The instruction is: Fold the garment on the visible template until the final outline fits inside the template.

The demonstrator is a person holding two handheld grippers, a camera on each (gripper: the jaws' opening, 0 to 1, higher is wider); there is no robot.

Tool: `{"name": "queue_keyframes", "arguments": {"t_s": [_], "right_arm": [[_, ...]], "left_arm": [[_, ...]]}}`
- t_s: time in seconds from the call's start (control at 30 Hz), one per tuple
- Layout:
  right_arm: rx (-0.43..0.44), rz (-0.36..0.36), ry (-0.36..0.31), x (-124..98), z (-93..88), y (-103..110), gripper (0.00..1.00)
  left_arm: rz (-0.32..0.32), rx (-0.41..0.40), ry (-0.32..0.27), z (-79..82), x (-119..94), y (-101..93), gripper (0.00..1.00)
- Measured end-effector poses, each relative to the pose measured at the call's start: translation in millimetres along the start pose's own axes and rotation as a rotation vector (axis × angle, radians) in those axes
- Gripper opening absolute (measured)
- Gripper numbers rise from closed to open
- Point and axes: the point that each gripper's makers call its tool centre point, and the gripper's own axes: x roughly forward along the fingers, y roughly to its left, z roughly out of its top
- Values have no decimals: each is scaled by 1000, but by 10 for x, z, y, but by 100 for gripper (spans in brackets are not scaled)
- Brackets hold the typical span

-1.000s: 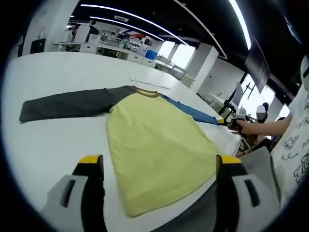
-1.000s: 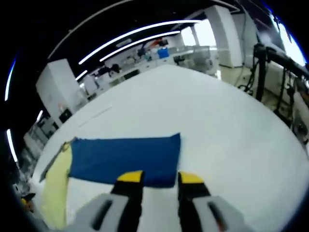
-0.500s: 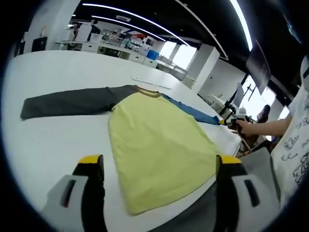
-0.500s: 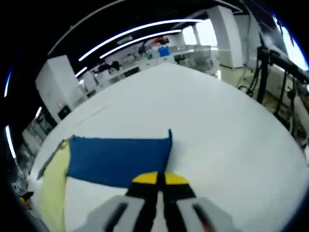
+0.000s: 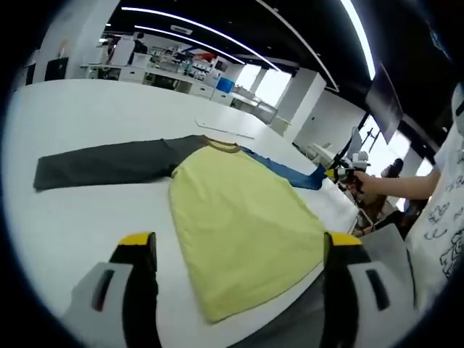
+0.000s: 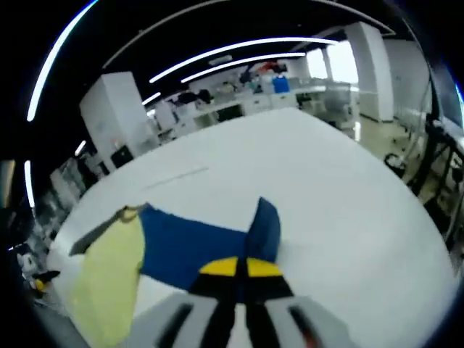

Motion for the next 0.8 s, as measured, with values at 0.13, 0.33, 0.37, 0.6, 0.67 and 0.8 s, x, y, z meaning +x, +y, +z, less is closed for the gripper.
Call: {"name": "queue_keyframes", "arguments": {"t_s": [0.13,0.33,0.37,0.6,0.67,0.8], "right_arm": [[-11,47,1,88,66,330,0],[-10,104,-5,179,145,886,0],[-11,112,-8,206,164,952,0],[-40,155,-5,395,221,1439,0],[-40,164,-3,449,219,1589,0],[-47,178,2,554,203,1807,0]], "left_arm": [[-6,14,4,53,-62,75,92],[-24,11,6,96,-164,184,93],[-29,8,4,106,-179,214,92],[-64,-8,-28,232,-211,307,92],[-75,1,-31,270,-209,351,92],[-107,17,-21,298,-193,416,92]]}}
